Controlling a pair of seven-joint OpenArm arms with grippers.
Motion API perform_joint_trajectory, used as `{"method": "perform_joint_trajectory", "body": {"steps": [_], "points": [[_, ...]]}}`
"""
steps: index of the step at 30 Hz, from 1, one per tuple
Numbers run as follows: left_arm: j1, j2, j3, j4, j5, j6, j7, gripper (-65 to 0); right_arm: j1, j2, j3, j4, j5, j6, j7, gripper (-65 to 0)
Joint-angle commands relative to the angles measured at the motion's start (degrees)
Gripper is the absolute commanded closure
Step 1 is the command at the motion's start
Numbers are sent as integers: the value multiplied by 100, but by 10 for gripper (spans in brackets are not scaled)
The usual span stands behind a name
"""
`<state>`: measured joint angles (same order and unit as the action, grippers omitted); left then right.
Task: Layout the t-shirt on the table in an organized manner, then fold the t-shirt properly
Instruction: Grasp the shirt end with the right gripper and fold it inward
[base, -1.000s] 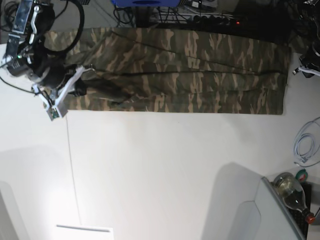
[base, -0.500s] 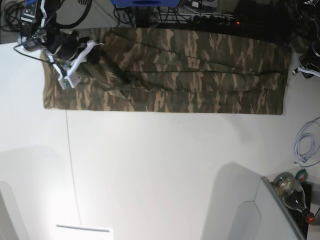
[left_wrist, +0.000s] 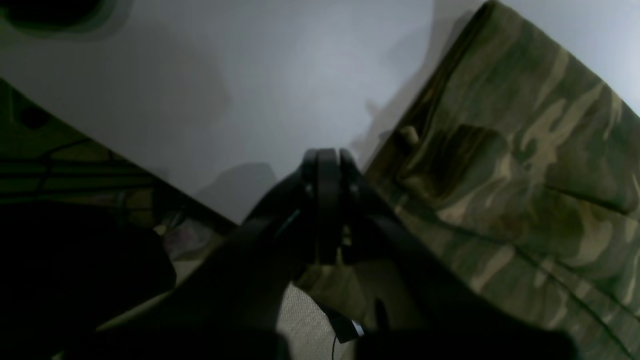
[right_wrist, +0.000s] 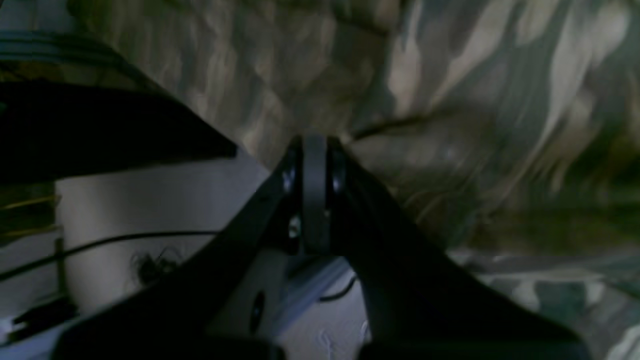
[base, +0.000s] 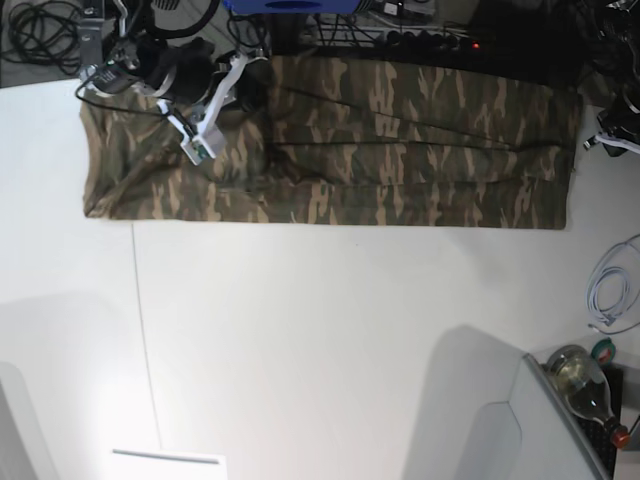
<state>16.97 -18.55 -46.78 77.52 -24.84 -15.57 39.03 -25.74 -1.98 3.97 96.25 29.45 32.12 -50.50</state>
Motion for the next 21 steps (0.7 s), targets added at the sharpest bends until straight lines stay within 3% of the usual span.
{"method": "perform_joint_trajectory", "body": {"steps": [1, 5, 12, 21], "points": [[-14, -128, -29, 112, -26, -3, -109, 0, -7, 18, 21, 59, 145, 45, 158, 0], [-5, -137, -29, 112, -26, -3, -109, 0, -200, 185, 390, 85, 154, 45, 457, 0], [-5, -137, -38, 86, -17, -3, -109, 0, -525, 475, 1085, 586, 180, 45, 439, 0], [-14, -137, -29, 103, -17, -3, -109, 0, -675, 510, 1225, 868, 154, 45, 386, 0]]}}
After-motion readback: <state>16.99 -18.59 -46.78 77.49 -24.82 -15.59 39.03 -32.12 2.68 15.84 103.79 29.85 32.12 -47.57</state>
